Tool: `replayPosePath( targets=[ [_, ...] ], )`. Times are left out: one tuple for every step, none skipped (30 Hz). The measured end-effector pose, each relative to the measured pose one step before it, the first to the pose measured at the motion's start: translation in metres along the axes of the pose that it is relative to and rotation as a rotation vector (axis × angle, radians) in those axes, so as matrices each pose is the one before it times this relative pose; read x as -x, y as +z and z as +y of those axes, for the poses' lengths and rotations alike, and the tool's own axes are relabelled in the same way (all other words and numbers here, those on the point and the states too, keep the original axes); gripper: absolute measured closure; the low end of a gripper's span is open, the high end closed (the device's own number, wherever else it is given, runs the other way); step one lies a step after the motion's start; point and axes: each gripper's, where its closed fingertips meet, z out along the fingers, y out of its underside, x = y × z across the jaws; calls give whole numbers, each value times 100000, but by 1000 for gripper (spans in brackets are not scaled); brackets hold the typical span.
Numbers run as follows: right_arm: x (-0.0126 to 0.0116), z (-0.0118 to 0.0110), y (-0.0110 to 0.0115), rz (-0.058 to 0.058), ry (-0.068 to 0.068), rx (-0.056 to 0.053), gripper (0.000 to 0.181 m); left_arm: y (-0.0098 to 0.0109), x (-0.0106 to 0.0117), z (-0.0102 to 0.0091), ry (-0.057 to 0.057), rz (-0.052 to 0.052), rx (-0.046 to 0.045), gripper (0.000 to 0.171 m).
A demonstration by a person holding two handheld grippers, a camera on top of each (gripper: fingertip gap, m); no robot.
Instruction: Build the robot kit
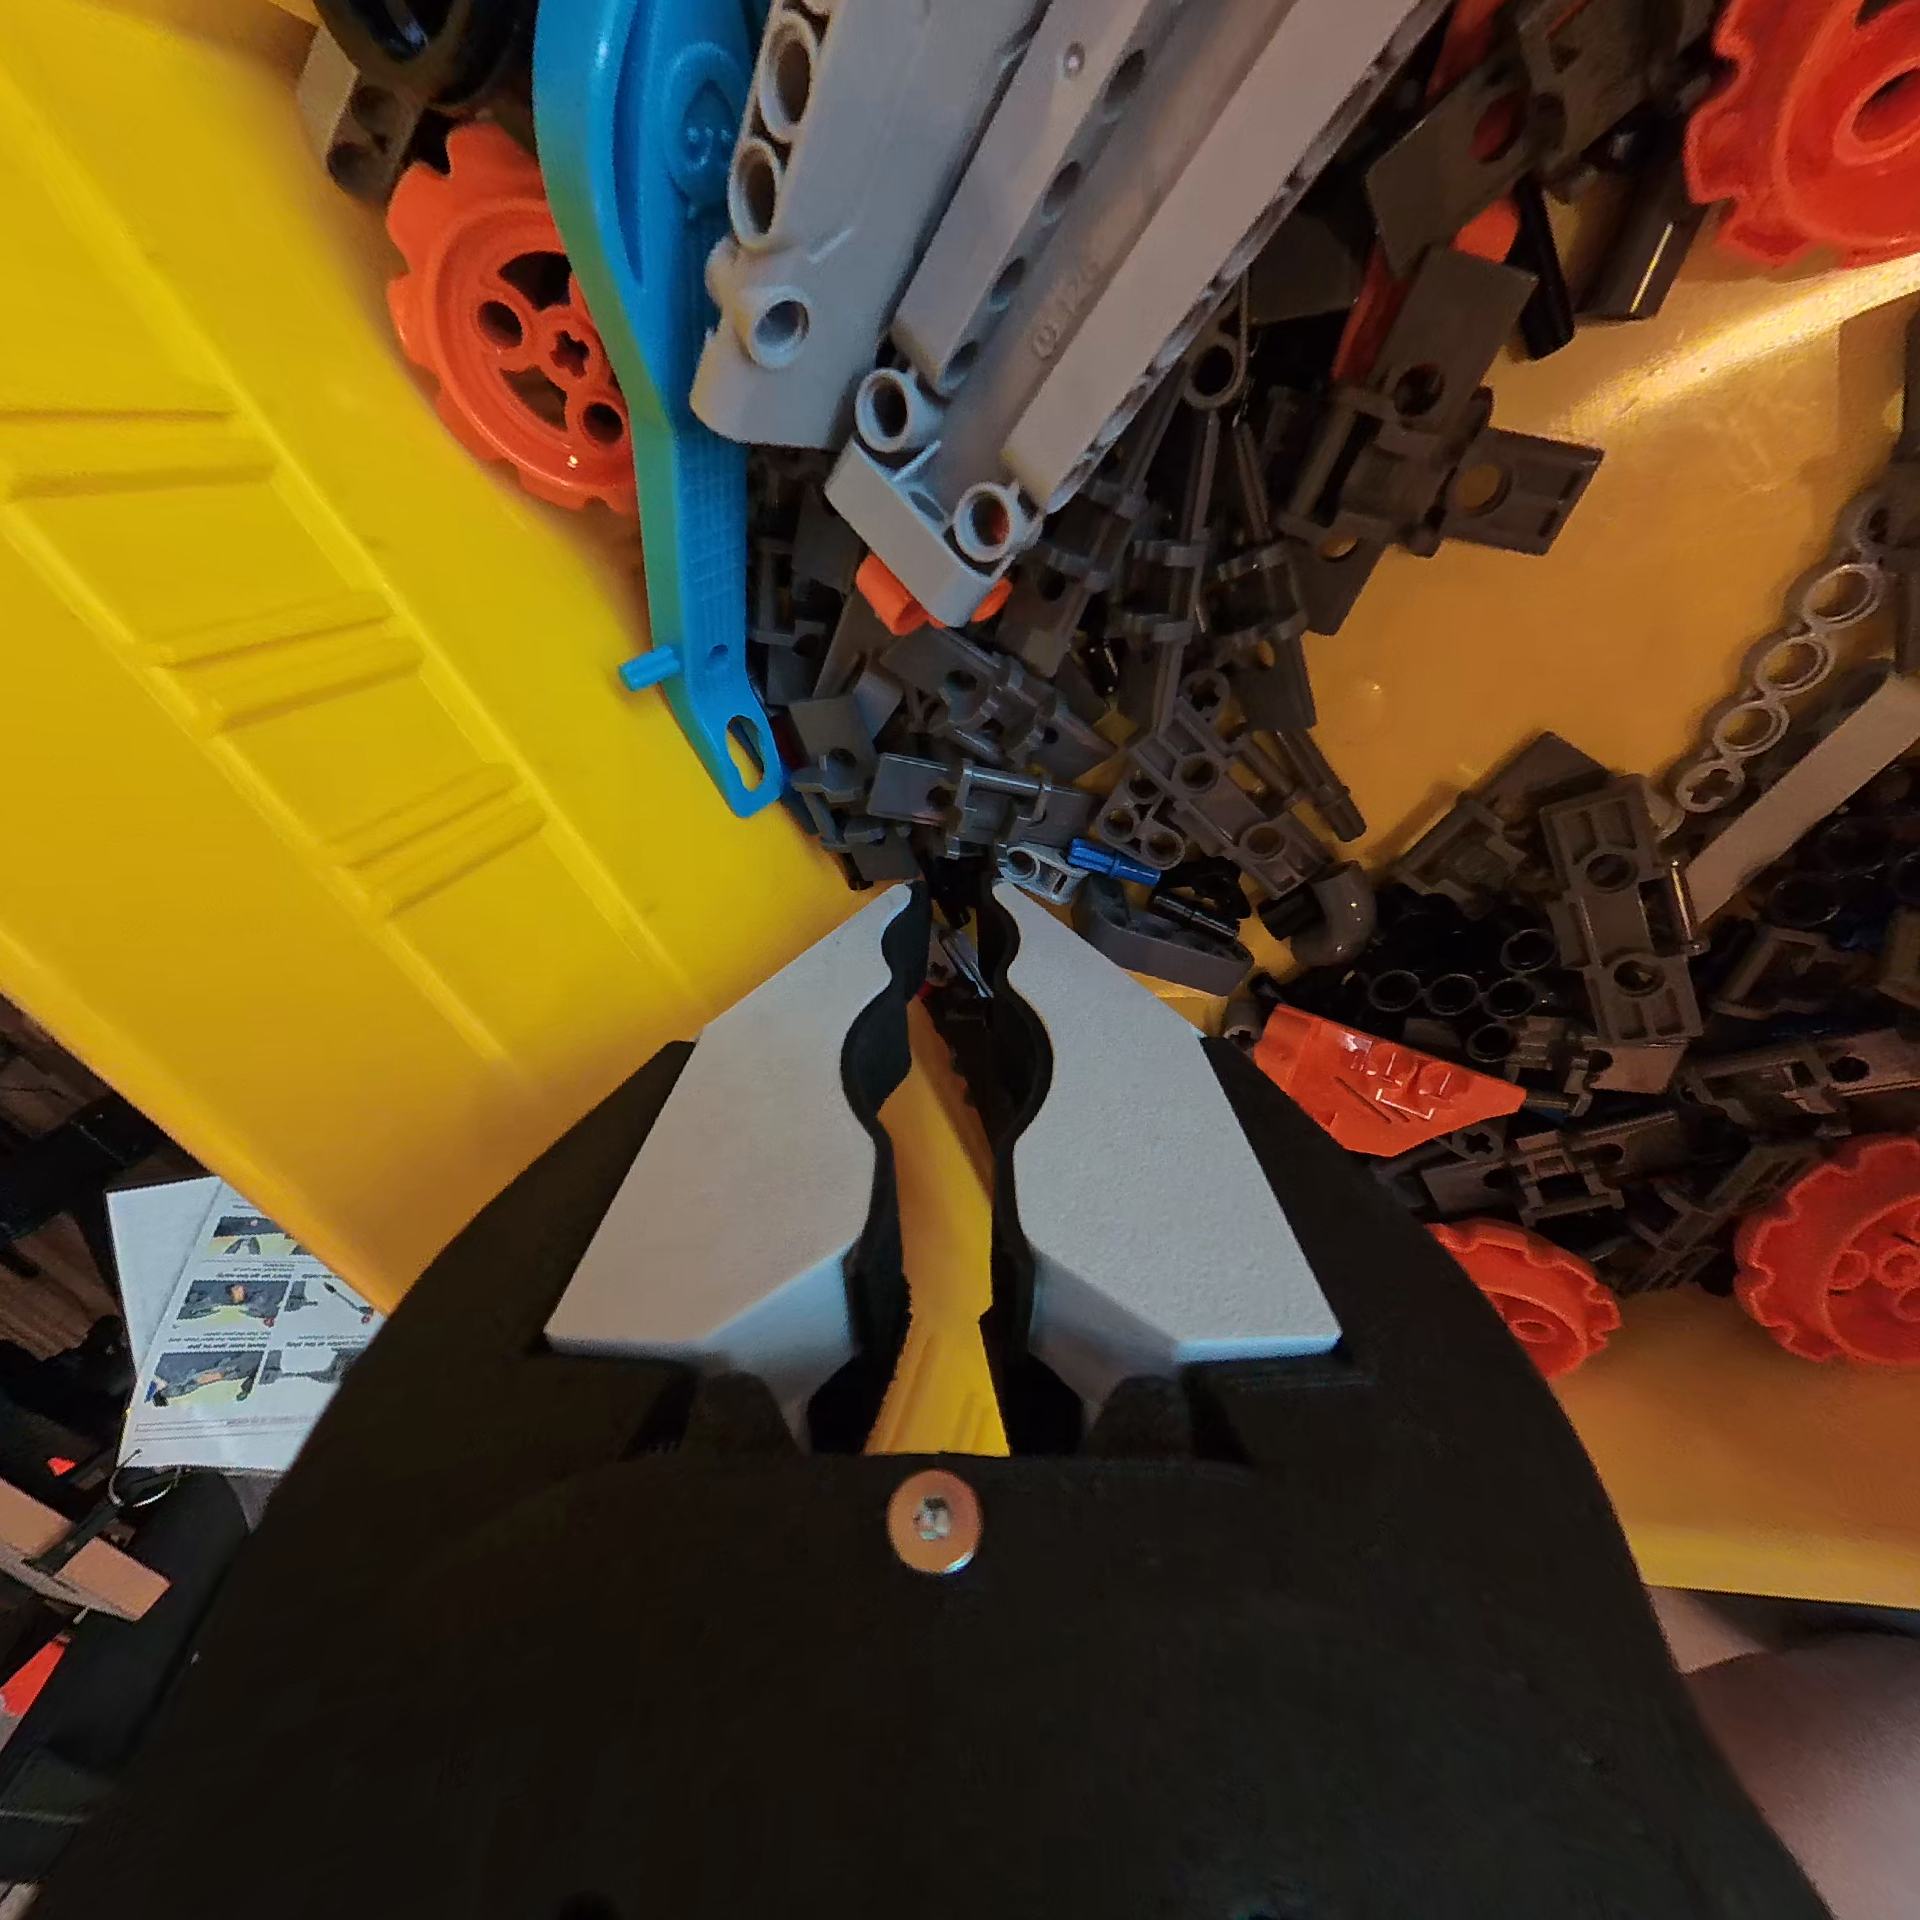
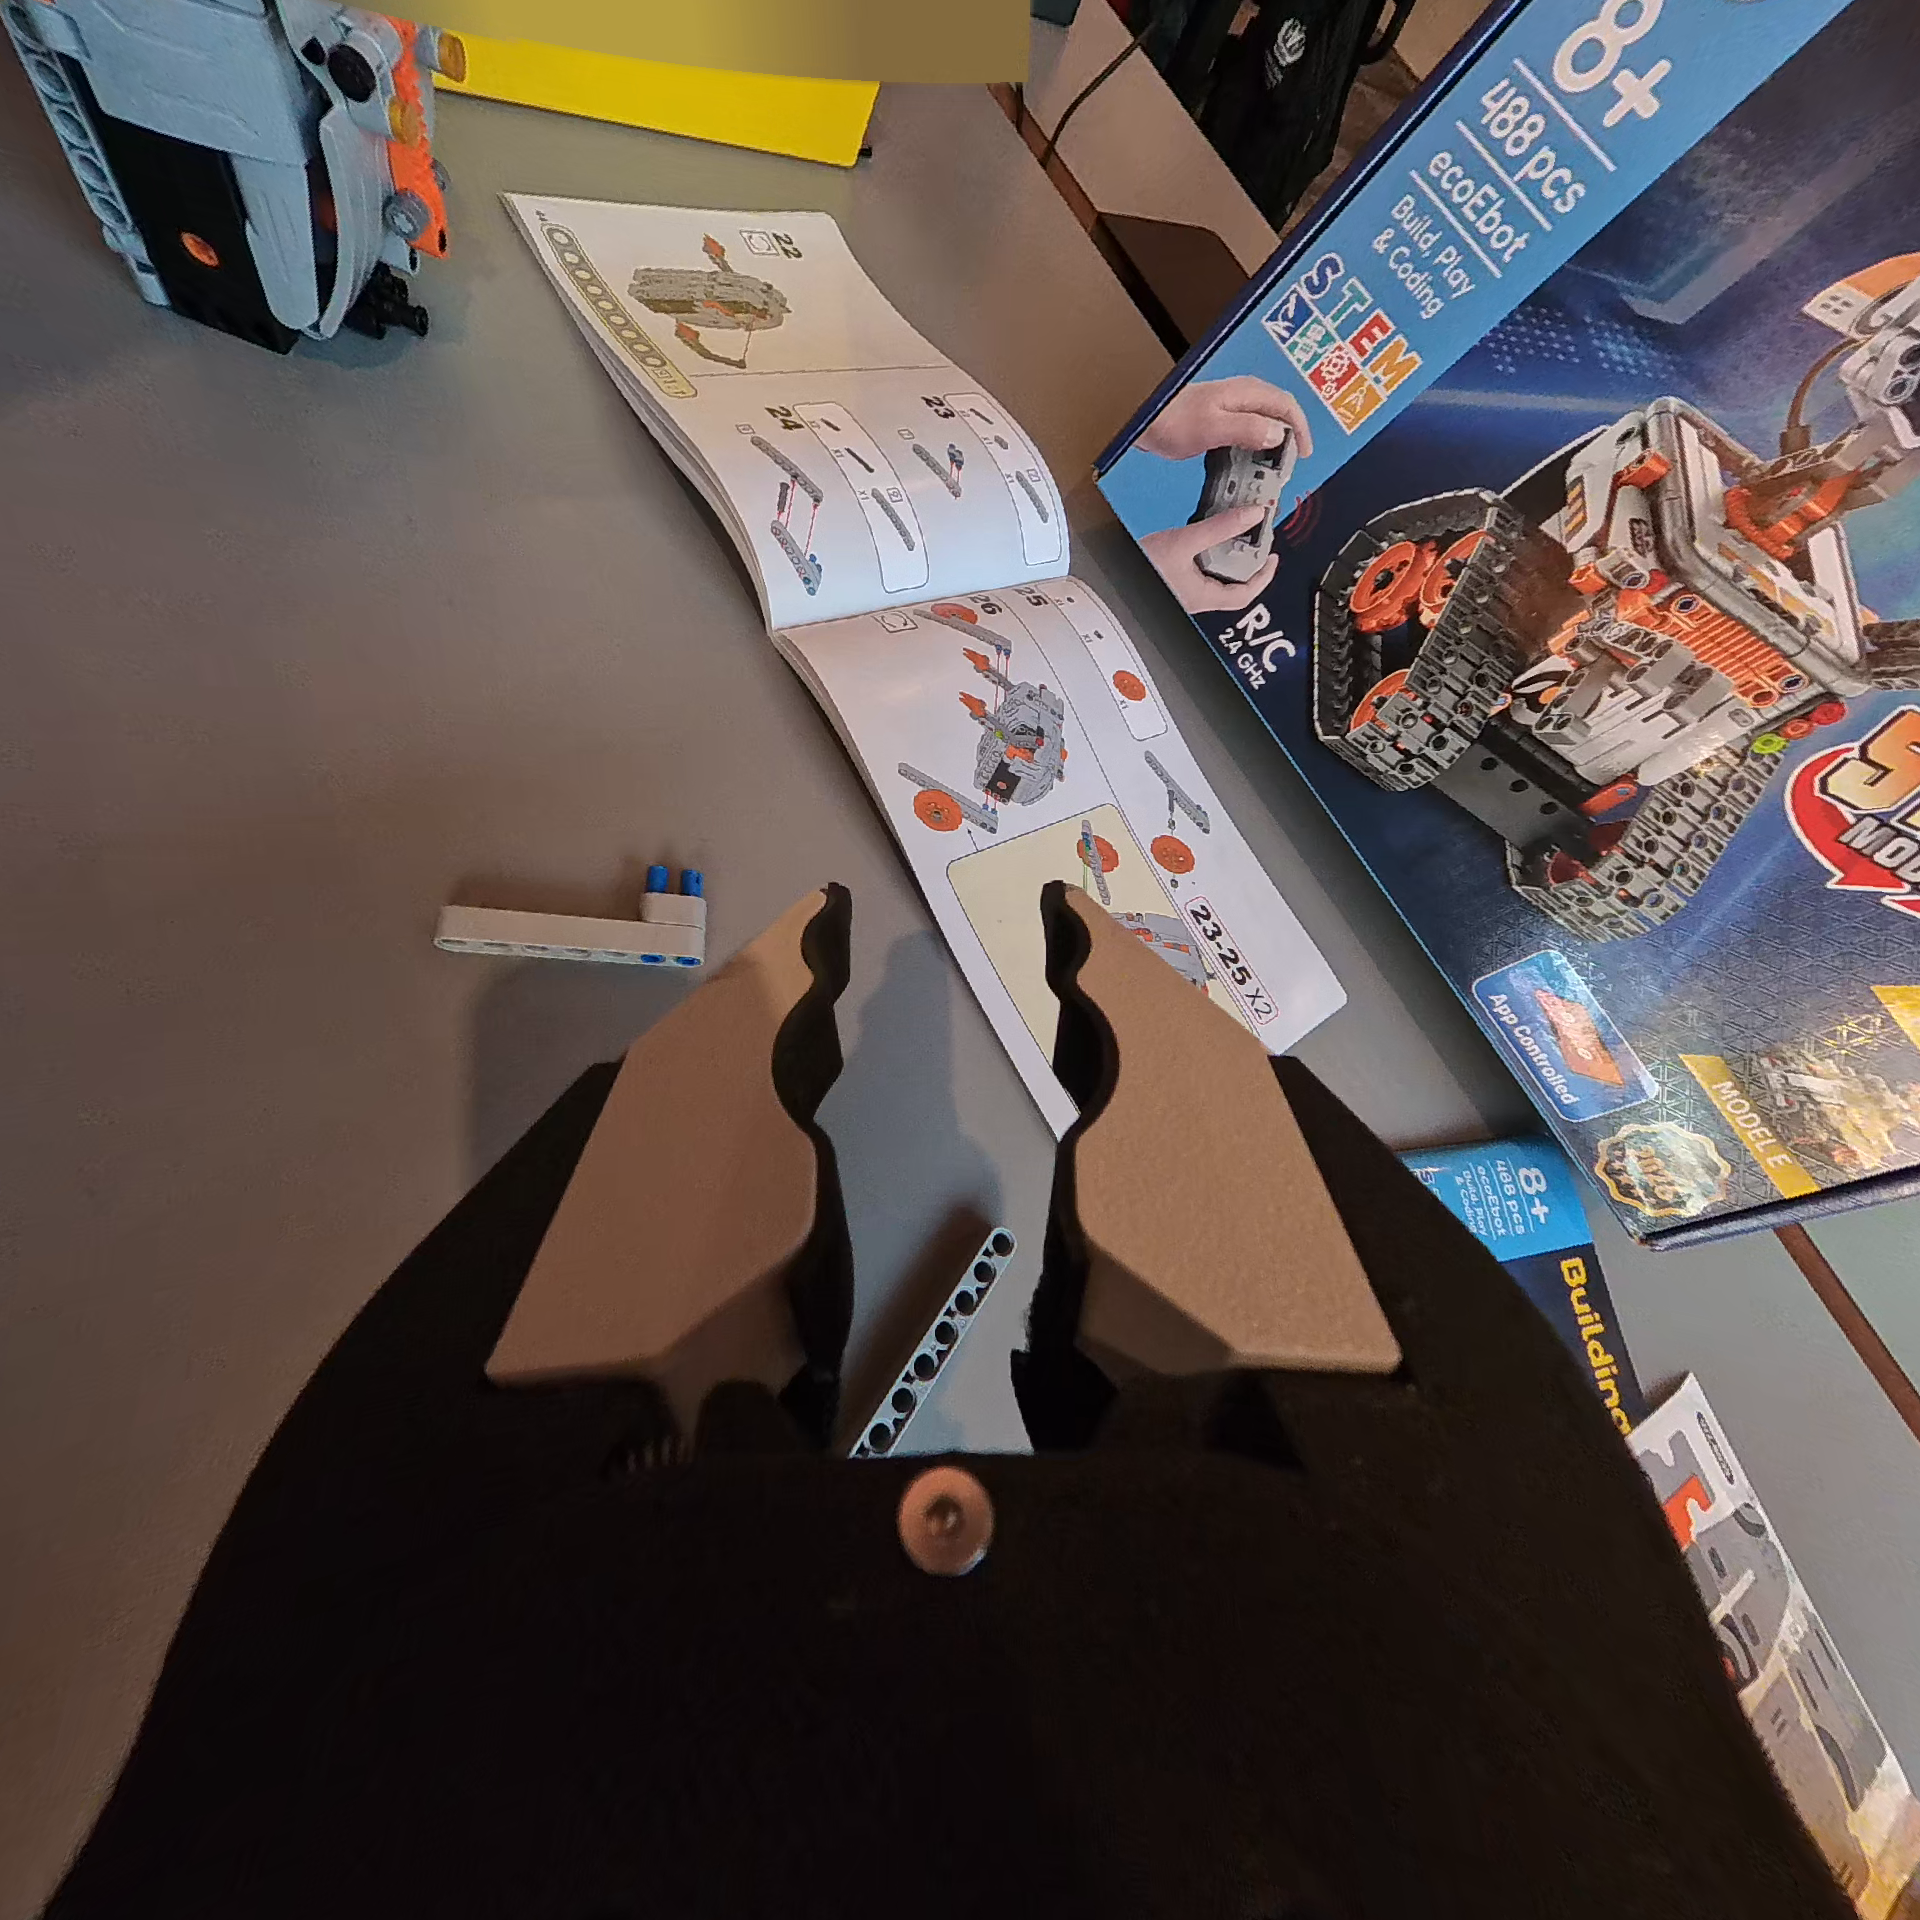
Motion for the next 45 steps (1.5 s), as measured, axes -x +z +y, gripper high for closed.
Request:
replayPosePath(
  targets=[
    [3,10,9,-86,6,-16,145,8,1,16,-133,-155,425,165],
    [-1,25,7,-73,154,63,145,-8,-20,46,-41,-151,535,165],
    [12,30,30,-126,129,44,145,-26,-97,81,-210,282,635,165],
    [26,34,23,-169,63,105,145,-85,-200,173,-353,1130,982,169],
    [30,39,32,-128,-42,170,145,-74,-248,246,-551,1875,1376,168],
    [41,40,28,-129,-163,257,145,-5,-46,185,-1078,1067,761,168],
    [25,34,15,-33,-243,259,145,29,254,79,-1518,-315,29,168],
    [25,23,21,-13,-201,180,145,4,17,-100,-1940,1468,-866,168],
    [12,-3,13,-26,-121,14,145,2,-68,-139,-2082,2038,-925,167],
    [10,-7,-3,-47,-41,-60,145,8,-37,-95,-1833,1505,-538,168],
    [3,5,-4,-48,45,-7,145,34,-115,-41,-1199,1514,-142,167],
    [-13,3,-12,30,20,28,145,94,-165,53,-390,1370,508,166],
    [-6,-2,-16,18,5,-16,145,27,-42,-1,-83,267,50,167],
    [9,1,-11,-99,75,19,145,13,-24,-9,-247,-82,-230,167],
    [4,-3,1,-21,20,-19,145,3,-9,4,-557,-74,-420,167],
    [11,-13,1,-11,-57,-60,145,-2,-24,42,-719,242,-105,167],
    [26,7,7,-137,-43,43,145,7,-57,89,-801,570,369,167],
    [27,8,25,-85,-71,93,145,2,-38,66,-499,478,548,168],
    [6,29,20,-17,-107,104,145,11,-5,13,-48,360,519,168],
    [20,21,10,-30,-70,133,145,7,1,4,283,352,379,168],
    [2,-1,0,-40,-50,-4,145,7,35,72,486,225,671,168],
    [12,-29,0,-21,2,-123,145,-2,139,138,14,-400,1051,168],
    [-26,-9,-6,124,26,-53,145,-79,50,-14,-626,74,179,168],
    [-51,0,3,267,144,31,145,-230,71,-150,-1198,-56,-896,168],
    [3,12,20,-106,244,-22,145,-418,94,-246,-1493,-343,-1688,168],
    [23,10,17,-131,202,46,145,-570,59,-294,-1256,-387,-2389,168],
    [19,1,5,2,-54,26,145,-707,4,-289,-869,-493,-2881,168],
    [36,-59,14,-29,-143,-167,145,-841,-47,-300,-706,-542,-3127,168],
    [64,-70,32,-247,42,-376,145,-1000,-239,-365,-663,130,-3554,169],
    [100,-53,51,-556,276,-322,145,-1205,-529,-640,-285,1436,-5058,168],
    [85,-3,60,-421,269,-116,145,-1437,-935,-1044,-201,3164,-7362,168],
    [69,16,61,-335,74,11,145,-1592,-1398,-1300,-271,5280,-8572,168],
    [117,-26,31,-548,9,-134,145,-1622,-1904,-1465,-16,7426,-8842,168],
    [81,-149,-4,-188,154,-573,145,-1540,-2398,-1676,356,9251,-9596,168],
    [81,-265,-39,-168,328,-1147,145,-1293,-2808,-1793,463,10509,-9927,168],
    [121,-406,-66,-333,530,-1852,144,-888,-3028,-1764,1231,10817,-9196,168],
    [161,-505,-55,-588,811,-2455,144,-369,-3032,-1509,2220,10228,-7458,168],
    [164,-537,-43,-550,1090,-2721,143,189,-2944,-1035,2628,9865,-4537,168],
    [175,-535,-2,-564,1138,-2782,142,739,-2887,-651,2432,10248,-2228,168],
    [243,-509,27,-784,973,-2662,141,1218,-2712,-204,1379,10622,158,168],
    [260,-519,50,-564,967,-2699,142,1592,-2312,-31,-55,10016,1186,168],
    [355,-653,75,-897,1034,-3665,142,1830,-1746,33,-1635,8412,999,168],
    [587,-772,60,-2129,1100,-4376,141,1977,-1207,95,-2793,6705,821,168],
    [657,-890,39,-2446,1021,-4696,140,2047,-718,324,-2953,4895,1494,168],
    [559,-972,-2,-1527,706,-4650,138,1936,-350,627,-2362,3261,3192,168]
  ],
)
